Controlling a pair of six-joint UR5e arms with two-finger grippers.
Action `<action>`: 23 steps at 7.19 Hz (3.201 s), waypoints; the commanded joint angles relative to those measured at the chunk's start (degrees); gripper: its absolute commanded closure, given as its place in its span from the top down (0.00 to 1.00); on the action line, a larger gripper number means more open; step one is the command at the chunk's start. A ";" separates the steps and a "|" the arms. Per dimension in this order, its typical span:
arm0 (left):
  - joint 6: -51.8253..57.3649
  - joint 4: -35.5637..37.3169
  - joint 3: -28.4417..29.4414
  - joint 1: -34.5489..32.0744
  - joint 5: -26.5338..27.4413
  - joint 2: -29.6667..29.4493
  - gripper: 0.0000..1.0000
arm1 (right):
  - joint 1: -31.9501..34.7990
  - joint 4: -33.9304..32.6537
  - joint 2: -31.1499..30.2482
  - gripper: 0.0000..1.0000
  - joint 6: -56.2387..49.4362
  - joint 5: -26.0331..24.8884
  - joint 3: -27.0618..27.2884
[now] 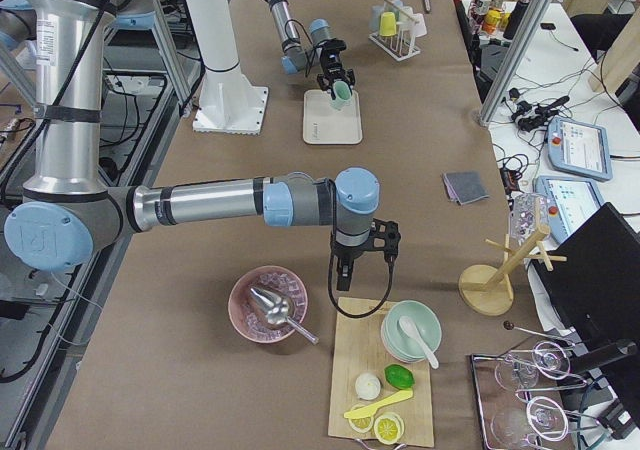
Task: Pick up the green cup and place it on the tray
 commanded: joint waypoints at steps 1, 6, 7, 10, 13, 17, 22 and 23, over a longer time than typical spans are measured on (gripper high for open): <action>0.06 -3.29 2.99 0.09 -1.05 -0.27 0.27 | 0.00 0.04 -0.12 1.00 0.00 0.00 0.03; 3.47 -3.40 4.76 0.97 -2.02 -1.67 0.28 | 0.00 0.04 -0.21 1.00 0.00 0.09 0.12; 4.27 -3.31 5.11 0.97 -2.11 -1.76 0.29 | 0.00 -0.05 -0.38 1.00 0.00 0.00 0.03; 6.65 -3.22 5.64 1.06 -2.11 -1.76 0.31 | 0.00 0.22 -0.91 1.00 0.00 0.53 0.64; 6.65 -3.13 5.90 1.14 -2.19 -1.67 0.31 | 0.00 0.57 -0.73 1.00 0.00 2.01 0.91; 6.92 -3.31 5.82 1.14 -2.11 -1.59 0.98 | 0.00 0.57 -1.00 1.00 -0.09 2.55 0.64; 6.92 -3.31 4.60 1.06 -2.02 -0.62 0.98 | 0.00 0.57 -1.00 1.00 -0.09 2.55 0.38; 6.83 -3.05 2.76 1.06 -1.93 0.16 0.98 | 0.00 0.57 -1.00 1.00 -0.09 2.55 0.38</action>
